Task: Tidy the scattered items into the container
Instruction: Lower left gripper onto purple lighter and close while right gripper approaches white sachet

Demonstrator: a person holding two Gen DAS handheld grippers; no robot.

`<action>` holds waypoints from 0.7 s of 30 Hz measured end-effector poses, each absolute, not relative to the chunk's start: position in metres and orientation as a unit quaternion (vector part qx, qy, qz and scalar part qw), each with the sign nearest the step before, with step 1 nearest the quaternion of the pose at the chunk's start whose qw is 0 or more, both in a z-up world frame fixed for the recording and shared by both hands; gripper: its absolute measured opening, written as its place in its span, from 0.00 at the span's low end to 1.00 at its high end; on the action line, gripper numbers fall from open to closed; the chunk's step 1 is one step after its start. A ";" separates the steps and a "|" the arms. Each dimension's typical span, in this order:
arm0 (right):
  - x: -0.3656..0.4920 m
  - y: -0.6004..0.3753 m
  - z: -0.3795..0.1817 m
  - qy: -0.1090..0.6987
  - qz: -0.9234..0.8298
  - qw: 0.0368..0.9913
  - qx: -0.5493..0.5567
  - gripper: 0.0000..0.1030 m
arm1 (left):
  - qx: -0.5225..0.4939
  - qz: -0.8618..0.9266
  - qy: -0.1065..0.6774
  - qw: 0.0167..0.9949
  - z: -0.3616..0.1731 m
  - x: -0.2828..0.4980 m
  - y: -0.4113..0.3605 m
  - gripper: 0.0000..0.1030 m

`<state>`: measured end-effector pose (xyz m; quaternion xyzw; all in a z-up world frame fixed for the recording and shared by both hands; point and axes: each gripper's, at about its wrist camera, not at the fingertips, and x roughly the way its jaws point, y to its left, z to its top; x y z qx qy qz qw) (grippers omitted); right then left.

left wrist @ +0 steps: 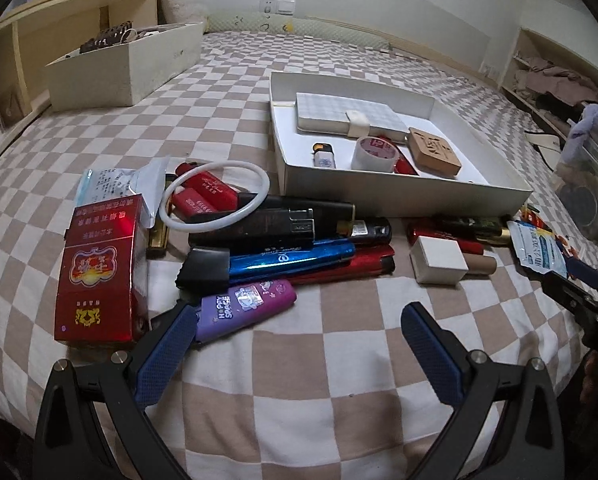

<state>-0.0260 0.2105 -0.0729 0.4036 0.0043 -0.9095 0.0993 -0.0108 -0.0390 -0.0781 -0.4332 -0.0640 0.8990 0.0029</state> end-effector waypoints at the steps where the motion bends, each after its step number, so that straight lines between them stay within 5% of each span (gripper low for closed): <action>1: -0.027 0.211 -0.074 0.003 -0.909 0.099 0.406 1.00 | -0.431 0.900 -0.066 0.006 -0.078 -0.010 -0.040 1.00; 14: -0.029 0.219 -0.086 -0.011 -0.904 0.098 0.416 1.00 | -0.450 0.883 -0.130 -0.041 -0.083 0.009 -0.063 1.00; 21: -0.032 0.228 -0.092 -0.037 -0.904 0.095 0.415 1.00 | -0.438 0.888 -0.100 -0.100 -0.087 0.004 -0.057 1.00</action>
